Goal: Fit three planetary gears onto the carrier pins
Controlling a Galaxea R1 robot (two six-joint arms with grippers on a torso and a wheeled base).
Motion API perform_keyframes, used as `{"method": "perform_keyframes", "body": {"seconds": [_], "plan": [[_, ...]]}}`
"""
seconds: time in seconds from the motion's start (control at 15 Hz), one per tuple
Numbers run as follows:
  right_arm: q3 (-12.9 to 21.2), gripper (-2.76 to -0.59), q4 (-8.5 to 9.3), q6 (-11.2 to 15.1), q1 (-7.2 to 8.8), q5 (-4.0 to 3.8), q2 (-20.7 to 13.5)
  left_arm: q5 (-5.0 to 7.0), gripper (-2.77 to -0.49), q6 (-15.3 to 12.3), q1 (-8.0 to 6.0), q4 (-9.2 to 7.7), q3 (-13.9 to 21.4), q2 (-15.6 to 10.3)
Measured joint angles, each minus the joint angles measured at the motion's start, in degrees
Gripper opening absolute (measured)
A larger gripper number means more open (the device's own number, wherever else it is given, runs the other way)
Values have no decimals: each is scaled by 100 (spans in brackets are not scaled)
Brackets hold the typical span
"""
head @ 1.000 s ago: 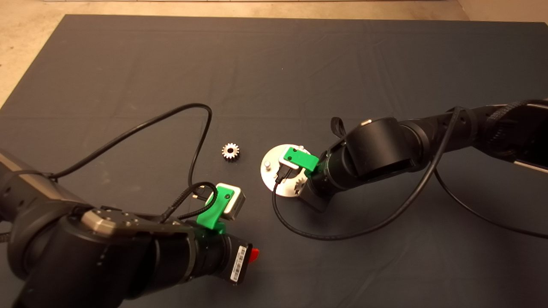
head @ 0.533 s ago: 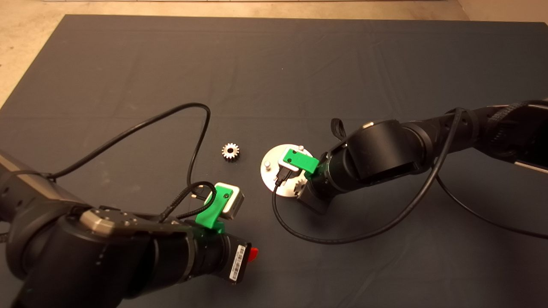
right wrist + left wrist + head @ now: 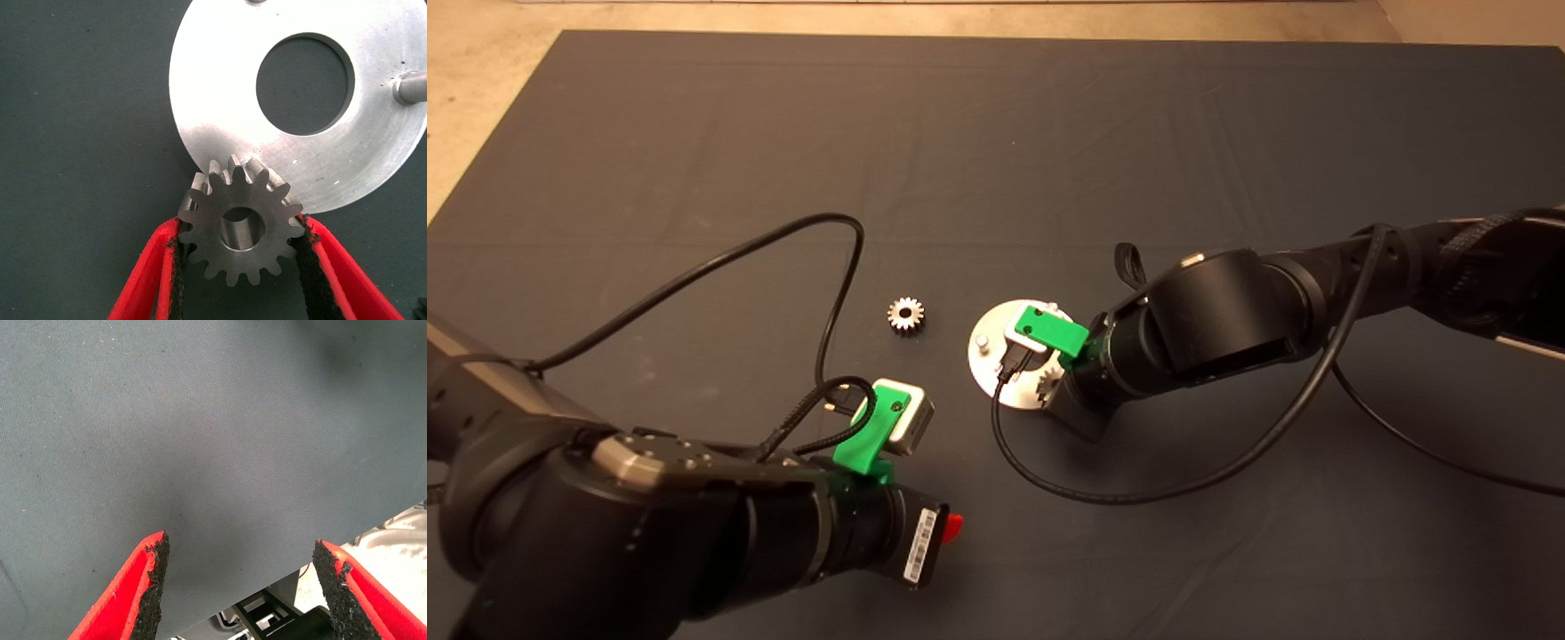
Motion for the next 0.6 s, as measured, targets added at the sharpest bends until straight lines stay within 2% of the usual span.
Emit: {"method": "perform_keyframes", "body": {"seconds": [0.27,0.6], "plan": [[0,-239,-20,0,-2,6,-13,0,-177,0,0,2,0,-27],[0,-239,-196,-2,-50,2,-30,0,-177,0,0,5,0,-55]]}}
